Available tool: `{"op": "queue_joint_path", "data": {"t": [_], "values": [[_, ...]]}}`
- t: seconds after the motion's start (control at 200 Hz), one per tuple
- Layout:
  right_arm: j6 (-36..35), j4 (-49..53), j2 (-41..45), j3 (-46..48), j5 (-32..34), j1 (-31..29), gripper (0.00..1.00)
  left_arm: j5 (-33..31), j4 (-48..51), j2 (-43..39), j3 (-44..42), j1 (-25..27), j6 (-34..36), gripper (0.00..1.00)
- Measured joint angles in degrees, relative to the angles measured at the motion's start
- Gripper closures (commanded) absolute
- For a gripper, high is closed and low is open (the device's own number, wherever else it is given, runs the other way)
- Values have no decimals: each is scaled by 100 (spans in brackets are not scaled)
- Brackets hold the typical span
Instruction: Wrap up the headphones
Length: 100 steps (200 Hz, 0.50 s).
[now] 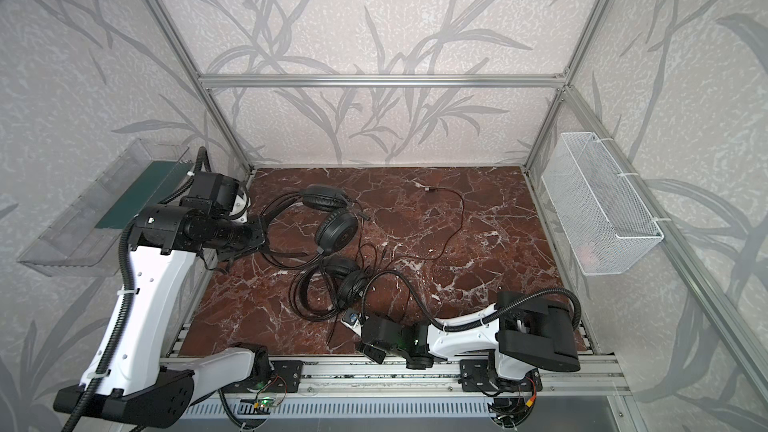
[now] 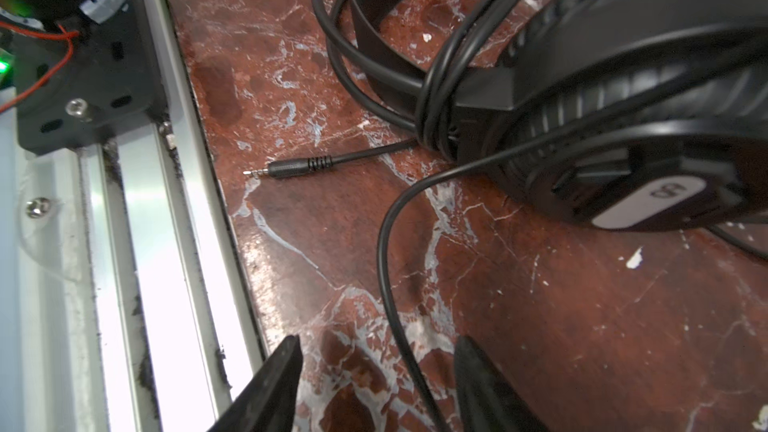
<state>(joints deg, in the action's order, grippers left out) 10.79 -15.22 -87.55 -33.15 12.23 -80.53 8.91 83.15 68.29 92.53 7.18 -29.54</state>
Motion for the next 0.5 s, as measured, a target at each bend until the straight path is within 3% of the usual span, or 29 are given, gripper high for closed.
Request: {"op": "queue_joint_path", "data": {"t": [0.14,0.24,0.5], "values": [[-11,0,-13,0,76,0,72,0,-2,0,0,-4,0,100],[4,33,33,0,79,0,81,-2,-2,0,0,-4,0,100],[11,175,750,17,33,-11,92,-4,-7,0,-9,-11,0,100]]}}
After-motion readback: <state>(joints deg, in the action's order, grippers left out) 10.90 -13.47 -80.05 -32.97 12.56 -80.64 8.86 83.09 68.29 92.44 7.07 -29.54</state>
